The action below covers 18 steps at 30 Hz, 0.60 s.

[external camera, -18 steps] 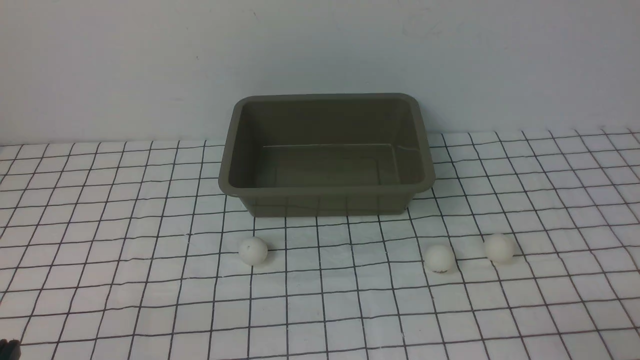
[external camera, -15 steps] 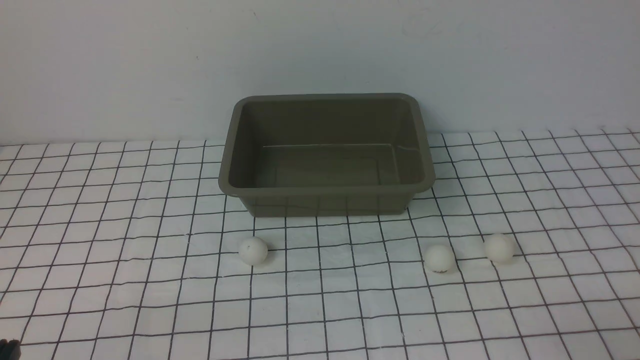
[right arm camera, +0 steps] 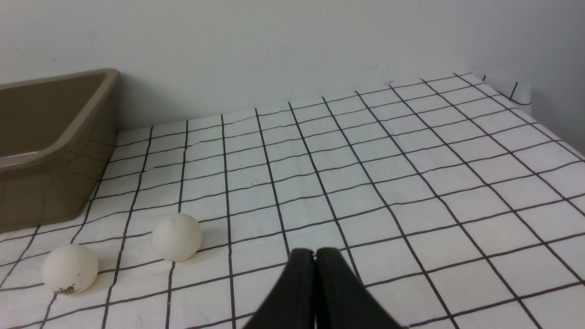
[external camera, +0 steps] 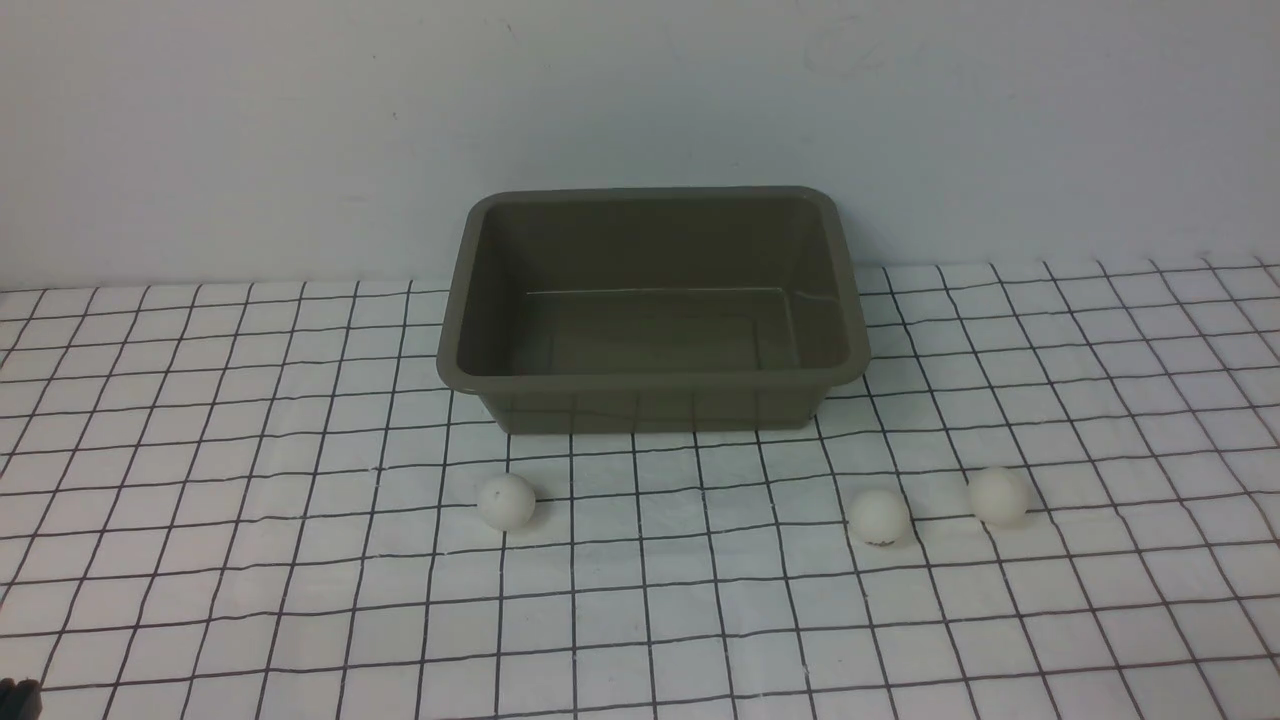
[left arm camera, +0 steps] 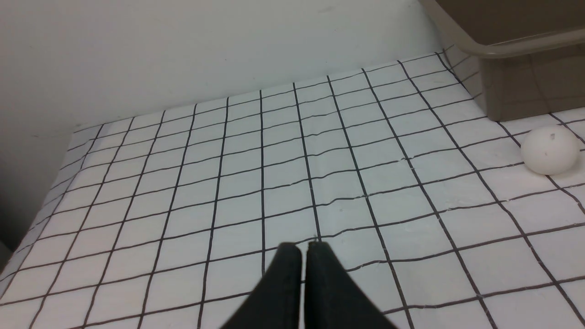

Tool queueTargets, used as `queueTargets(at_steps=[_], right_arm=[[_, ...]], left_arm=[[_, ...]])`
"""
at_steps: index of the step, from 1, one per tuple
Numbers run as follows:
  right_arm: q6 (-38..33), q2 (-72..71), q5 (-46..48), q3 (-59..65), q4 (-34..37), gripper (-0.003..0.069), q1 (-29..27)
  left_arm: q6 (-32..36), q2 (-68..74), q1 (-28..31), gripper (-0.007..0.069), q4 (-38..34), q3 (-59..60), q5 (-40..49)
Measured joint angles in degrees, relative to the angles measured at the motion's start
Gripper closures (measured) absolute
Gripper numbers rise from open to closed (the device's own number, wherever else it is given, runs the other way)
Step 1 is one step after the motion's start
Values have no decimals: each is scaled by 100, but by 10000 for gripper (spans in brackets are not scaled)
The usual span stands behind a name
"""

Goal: Put the table tennis balls into the box on the white checkered tablecloth.
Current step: 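Reach for and grasp a ping pong ball on the table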

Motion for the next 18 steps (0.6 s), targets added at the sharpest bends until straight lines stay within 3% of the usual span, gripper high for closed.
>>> queueTargets(at_steps=[14, 18], right_arm=[[0, 0, 0, 0, 55, 676, 0], [8, 0, -73, 0, 715, 676, 0]], left_arm=[[0, 0, 0, 629, 0, 0, 0], [0, 0, 0, 629, 0, 0, 0]])
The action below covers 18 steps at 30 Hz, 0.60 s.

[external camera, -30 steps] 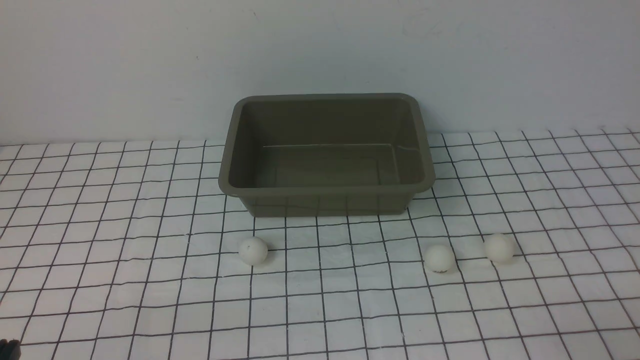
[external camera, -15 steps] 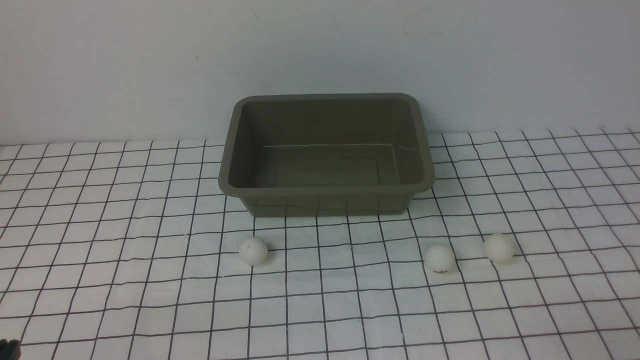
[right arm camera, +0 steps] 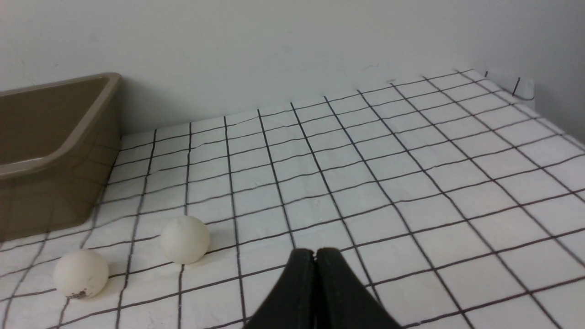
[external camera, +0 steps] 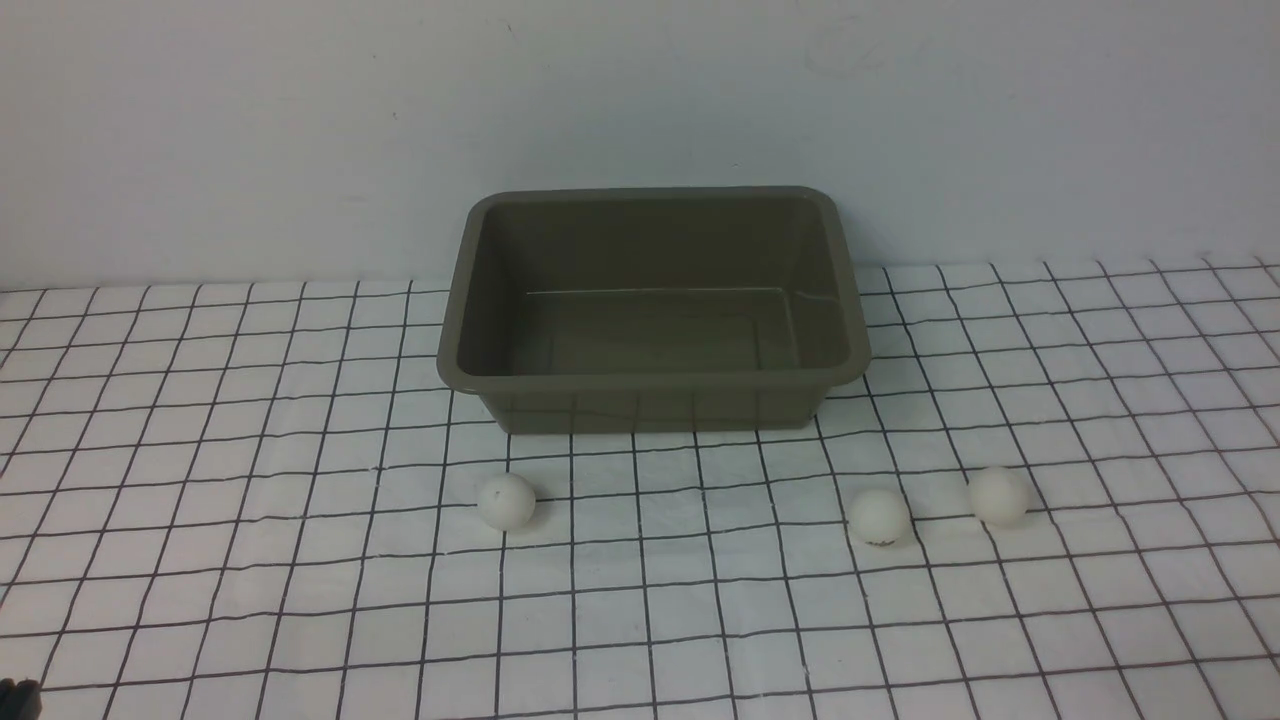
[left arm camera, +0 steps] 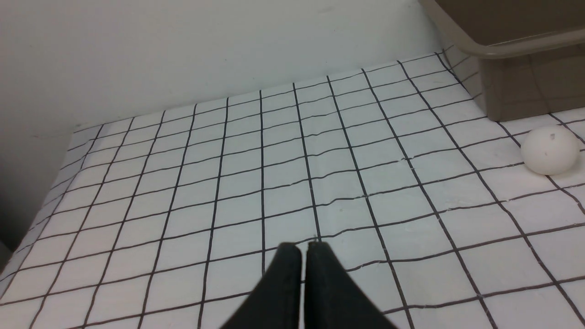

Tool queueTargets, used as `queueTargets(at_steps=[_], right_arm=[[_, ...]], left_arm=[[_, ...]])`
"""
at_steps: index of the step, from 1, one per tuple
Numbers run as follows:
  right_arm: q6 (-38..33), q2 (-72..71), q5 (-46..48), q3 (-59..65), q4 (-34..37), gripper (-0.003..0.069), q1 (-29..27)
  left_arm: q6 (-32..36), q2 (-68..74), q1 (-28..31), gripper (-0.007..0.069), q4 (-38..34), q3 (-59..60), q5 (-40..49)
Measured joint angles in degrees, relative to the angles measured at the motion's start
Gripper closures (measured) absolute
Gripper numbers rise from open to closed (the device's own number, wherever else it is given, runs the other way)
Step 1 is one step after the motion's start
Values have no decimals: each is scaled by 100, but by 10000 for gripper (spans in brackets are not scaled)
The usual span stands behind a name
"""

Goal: Put the table tennis balls into the box on the white checkered tablecloth.
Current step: 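Reach for and grasp a ping pong ball on the table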

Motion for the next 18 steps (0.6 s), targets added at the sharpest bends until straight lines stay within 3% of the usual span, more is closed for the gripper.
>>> queueTargets(at_steps=[8, 18], right_arm=[[0, 0, -326, 11, 1412, 676, 0], [2, 0, -1323, 11, 1797, 676, 0]], left_arm=[[0, 0, -160, 629, 0, 0, 0], [0, 0, -167, 629, 0, 0, 0]])
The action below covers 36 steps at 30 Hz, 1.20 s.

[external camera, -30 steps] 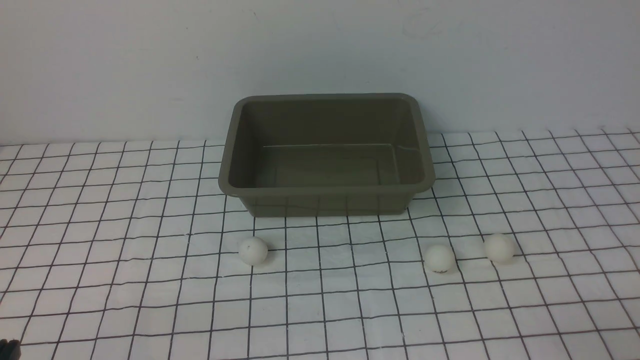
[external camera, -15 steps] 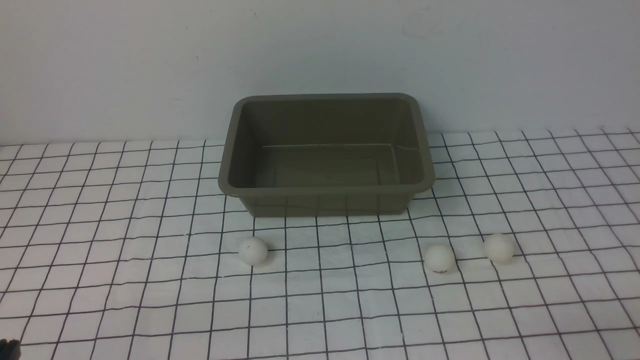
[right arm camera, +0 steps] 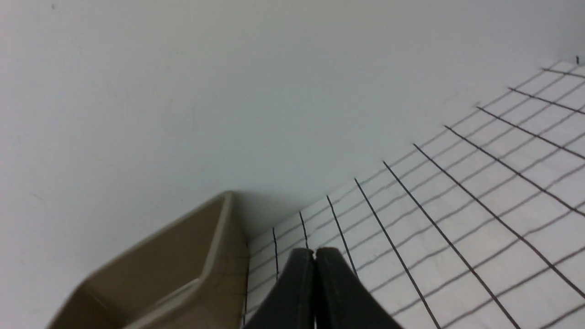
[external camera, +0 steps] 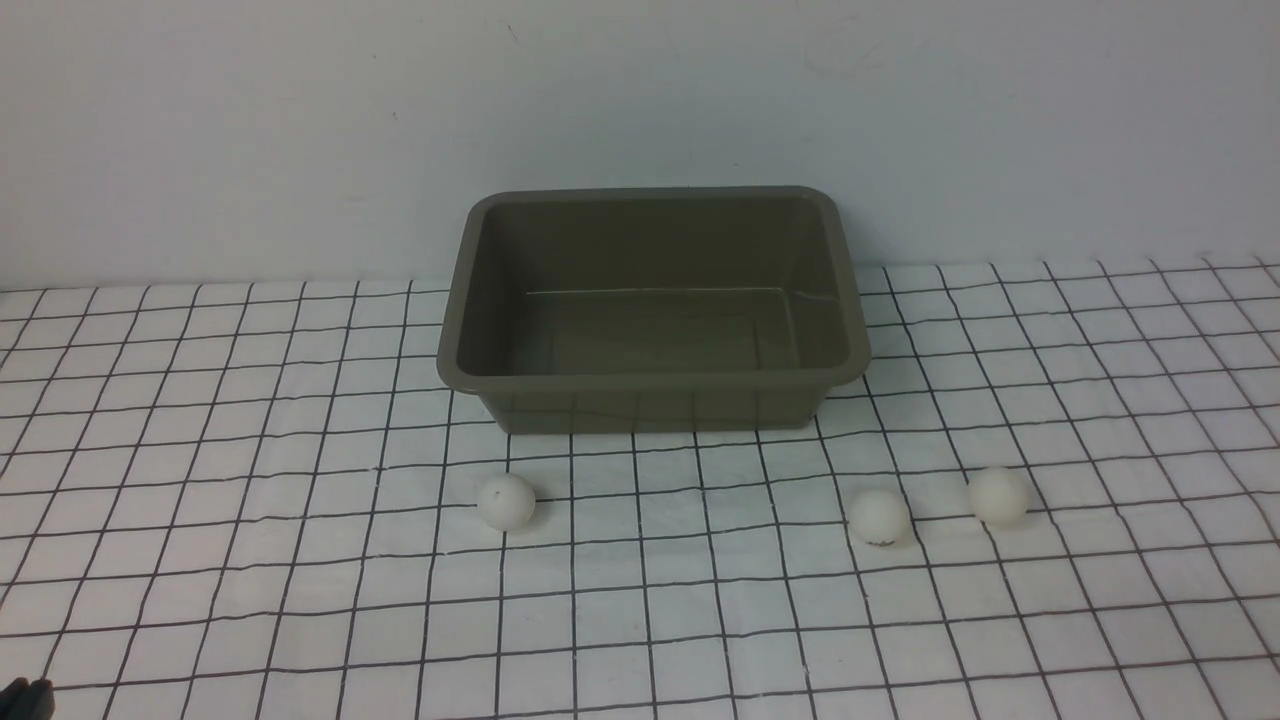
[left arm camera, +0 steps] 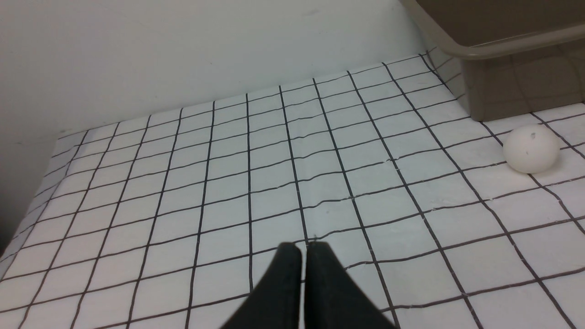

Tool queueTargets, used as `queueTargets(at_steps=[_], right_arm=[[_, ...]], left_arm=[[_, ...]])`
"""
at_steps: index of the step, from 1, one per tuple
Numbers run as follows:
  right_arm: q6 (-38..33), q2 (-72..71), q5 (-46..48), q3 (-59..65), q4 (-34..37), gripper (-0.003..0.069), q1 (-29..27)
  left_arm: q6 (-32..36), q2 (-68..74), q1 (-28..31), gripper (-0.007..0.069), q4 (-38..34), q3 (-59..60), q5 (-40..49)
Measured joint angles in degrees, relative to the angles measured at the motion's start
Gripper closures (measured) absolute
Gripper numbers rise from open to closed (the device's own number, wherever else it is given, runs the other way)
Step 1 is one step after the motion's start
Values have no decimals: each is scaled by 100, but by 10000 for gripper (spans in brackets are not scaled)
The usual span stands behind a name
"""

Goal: Put the table tennis balls into the box on the white checkered tablecloth.
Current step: 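Reach for and grasp a ping pong ball on the table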

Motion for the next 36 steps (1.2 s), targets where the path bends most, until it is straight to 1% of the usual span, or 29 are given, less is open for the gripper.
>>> queueTargets(at_steps=[3, 10, 12, 19, 21, 22, 23, 24, 25, 27, 29, 30, 31, 36], right_arm=[[6, 0, -555, 2, 43, 676, 0], [6, 0, -1321, 2, 64, 676, 0], [6, 0, -1712, 2, 84, 676, 0], [34, 0, -2571, 2, 99, 676, 0], [82, 0, -2784, -28, -105, 676, 0], [119, 0, -2690, -161, -406, 676, 0], [157, 0, -2467, -469, -974, 676, 0], [234, 6, -2002, -964, -1723, 676, 0], [288, 32, -1807, -1170, -2061, 676, 0], [560, 248, -1132, -1844, -3130, 676, 0], [821, 556, -592, -2300, -3884, 676, 0], [939, 673, -453, -2493, -4082, 676, 0], [1067, 965, -221, -2734, -4439, 676, 0], [1205, 1991, 12, -3279, -4821, 676, 0]], left_arm=[[0, 0, 0, 629, 0, 0, 0], [0, 0, 0, 629, 0, 0, 0], [0, 0, 0, 629, 0, 0, 0], [0, 0, -1, 629, 0, 0, 0], [0, 0, -1, 629, 0, 0, 0], [0, 0, -1, 629, 0, 0, 0], [0, 0, -1, 629, 0, 0, 0], [0, 0, -1, 629, 0, 0, 0], [0, 0, -1, 629, 0, 0, 0], [0, 0, -1, 629, 0, 0, 0], [0, 0, -1, 629, 0, 0, 0], [0, 0, -1, 629, 0, 0, 0], [0, 0, -1, 629, 0, 0, 0], [0, 0, -1, 629, 0, 0, 0]])
